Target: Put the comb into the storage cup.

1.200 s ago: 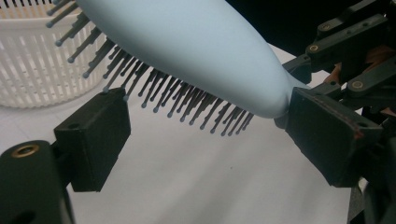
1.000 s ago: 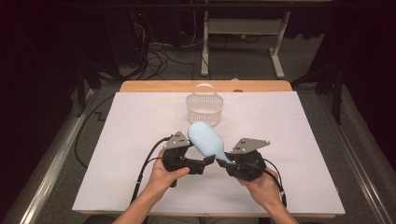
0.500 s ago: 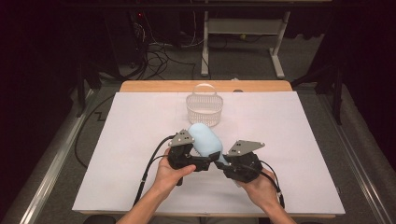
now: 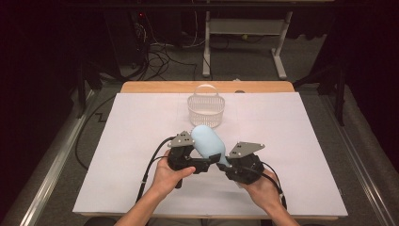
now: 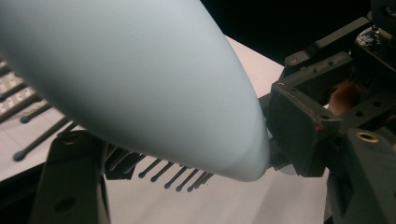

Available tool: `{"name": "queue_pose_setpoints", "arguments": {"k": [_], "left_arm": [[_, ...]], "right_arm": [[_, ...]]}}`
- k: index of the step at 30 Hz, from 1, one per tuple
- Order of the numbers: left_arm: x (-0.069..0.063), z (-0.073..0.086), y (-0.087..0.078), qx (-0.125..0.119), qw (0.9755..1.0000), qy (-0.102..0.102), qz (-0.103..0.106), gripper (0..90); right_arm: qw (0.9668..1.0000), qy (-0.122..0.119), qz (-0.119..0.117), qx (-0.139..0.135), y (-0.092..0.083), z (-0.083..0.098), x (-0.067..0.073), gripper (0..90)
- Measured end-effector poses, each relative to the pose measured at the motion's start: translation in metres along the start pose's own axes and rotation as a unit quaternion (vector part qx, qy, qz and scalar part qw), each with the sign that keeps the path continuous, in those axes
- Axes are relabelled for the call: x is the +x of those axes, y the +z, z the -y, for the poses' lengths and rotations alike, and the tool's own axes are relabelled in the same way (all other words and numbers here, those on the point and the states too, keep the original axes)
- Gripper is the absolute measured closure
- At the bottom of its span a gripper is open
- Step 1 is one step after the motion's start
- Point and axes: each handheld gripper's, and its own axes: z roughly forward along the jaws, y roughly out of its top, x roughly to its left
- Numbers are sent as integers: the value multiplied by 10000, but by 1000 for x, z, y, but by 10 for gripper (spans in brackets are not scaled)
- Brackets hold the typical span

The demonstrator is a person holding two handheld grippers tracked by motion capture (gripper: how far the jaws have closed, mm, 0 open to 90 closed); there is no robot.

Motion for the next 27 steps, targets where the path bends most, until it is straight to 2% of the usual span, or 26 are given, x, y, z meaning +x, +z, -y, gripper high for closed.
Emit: {"name": "queue_pose_setpoints", "arguments": {"k": [3, 5, 11, 14, 19, 21, 23, 27], "left_arm": [[2, 0, 0, -3, 10000, 0, 16, 336], [5, -2, 0, 10, 9998, -105, 144, 350], [5, -3, 0, 64, 9997, -189, 128, 358], [7, -4, -1, 37, 9992, -295, 265, 382], [11, -9, 0, 86, 9988, -341, 337, 424], [12, -10, -3, 60, 9978, -484, 441, 448], [10, -12, -8, 22, 9980, -416, 474, 468], [1, -11, -17, 13, 9991, -193, 370, 497]], "right_arm": [[10000, -15, 4, 42, 2, -1, 0, 712], [10000, -32, 14, 47, 2, -1, -1, 712], [10000, -19, 10, 65, 4, -1, -2, 712], [10000, -21, -14, 66, 3, -1, -2, 712], [9999, 51, -27, 105, 8, -1, -6, 712], [9999, 40, -35, 130, 9, -1, -6, 712], [10000, -10, -41, 80, 8, -2, -5, 711], [9998, -92, -132, 72, 9, -4, 0, 707]]}}
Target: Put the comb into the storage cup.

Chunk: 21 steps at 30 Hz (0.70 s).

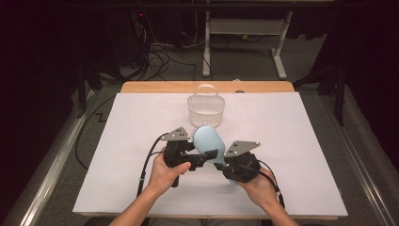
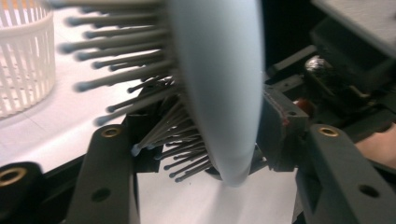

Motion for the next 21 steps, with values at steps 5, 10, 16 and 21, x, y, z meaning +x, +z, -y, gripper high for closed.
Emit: {"name": "queue_pose_setpoints", "arguments": {"k": [5, 10, 16, 21], "left_arm": [[-2, 0, -2, 18, 10000, 35, 36, 523], [1, -4, -3, 51, 9998, -122, 136, 534], [0, -7, -6, 253, 9996, -91, 117, 542], [-2, -12, -7, 237, 9996, -47, 156, 543]], "right_arm": [[9999, -151, -53, 18, 4, 0, 3, 707], [9998, 9, -163, -77, 3, 0, 0, 708], [9987, 209, -440, -142, 6, 2, 0, 703], [9976, 370, -534, -248, 3, 1, -3, 688]]}}
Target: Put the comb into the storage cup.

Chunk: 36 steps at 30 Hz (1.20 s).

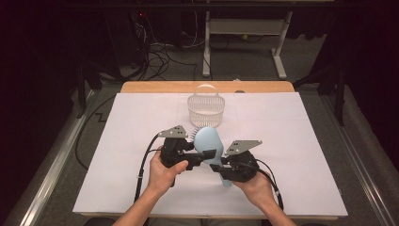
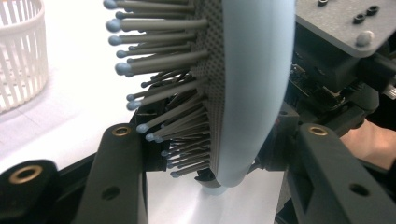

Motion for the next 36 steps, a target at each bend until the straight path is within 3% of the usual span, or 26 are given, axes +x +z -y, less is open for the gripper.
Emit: {"name": "queue_pose_setpoints", "arguments": {"k": [8, 12, 15, 20, 23, 29, 32, 36], "left_arm": [[-2, -3, -2, -57, 10000, 58, -31, 544], [0, -4, -7, -101, 9999, 55, -103, 543], [3, -4, -10, -116, 9998, 47, -138, 543], [3, -6, -14, -176, 9996, 33, -224, 543], [2, -5, -16, -192, 9995, 65, -257, 543], [1, -7, -19, -197, 9992, 101, -348, 542], [2, -7, -19, -223, 9990, 99, -383, 542], [2, -8, -19, -199, 9989, 104, -406, 542]], "right_arm": [[9993, 271, -110, -242, -6, 2, -3, 593], [9991, 267, 14, -320, -7, 3, -4, 504], [9978, 413, 17, -526, -10, 4, -8, 431], [9963, 519, 64, -678, -17, 10, -14, 392], [9962, 411, 231, -726, -22, 14, -15, 370], [9928, 172, 610, -1019, -37, 23, -18, 342], [9914, 201, 707, -1079, -43, 28, -24, 330], [9872, 338, 918, -1261, -54, 38, -31, 328]]}}
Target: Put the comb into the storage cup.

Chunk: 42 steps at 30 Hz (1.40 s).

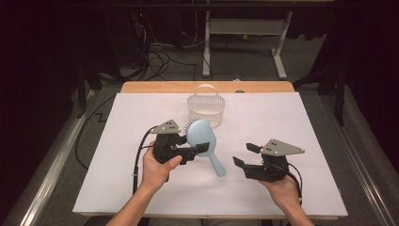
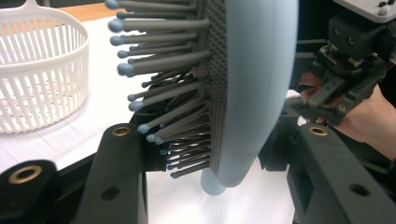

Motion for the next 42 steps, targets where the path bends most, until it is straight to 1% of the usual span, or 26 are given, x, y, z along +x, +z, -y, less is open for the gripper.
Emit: {"name": "queue_pose_setpoints", "arguments": {"k": [2, 7, 9, 11, 15, 17, 22, 28, 31, 34, 40, 42], "left_arm": [[0, 0, -1, -8, 10000, 15, -23, 542], [-1, -1, -6, -14, 9999, -5, -110, 542], [0, -2, -9, -58, 9999, 8, -153, 542], [1, -2, -11, -98, 9998, -2, -188, 541], [5, -3, -14, -130, 9997, -60, -204, 541], [6, -4, -14, -152, 9996, -80, -239, 541], [11, -6, -15, -208, 9993, -157, -254, 541], [16, -9, -16, -267, 9990, -171, -328, 540], [19, -12, -16, -248, 9988, -171, -381, 540], [22, -15, -17, -257, 9986, -156, -446, 540], [26, -24, -21, -358, 9978, -138, -539, 539], [27, -26, -22, -389, 9975, -142, -574, 539]], "right_arm": [[9999, 116, 43, -53, -4, 3, -4, 324], [9997, 173, 138, -126, -15, 12, -14, 322], [9995, 202, 179, -171, -21, 15, -18, 319], [9993, 260, 231, -157, -25, 18, -22, 316], [9989, 282, 301, -230, -33, 26, -29, 319], [9984, 331, 385, -268, -36, 32, -33, 323], [9969, 494, 503, -354, -41, 46, -42, 317], [9949, 646, 645, -439, -49, 60, -50, 304], [9943, 665, 679, -482, -52, 66, -53, 301], [9932, 758, 720, -516, -55, 73, -57, 295], [9920, 723, 825, -621, -59, 86, -58, 292], [9918, 676, 865, -656, -59, 88, -58, 293]]}}
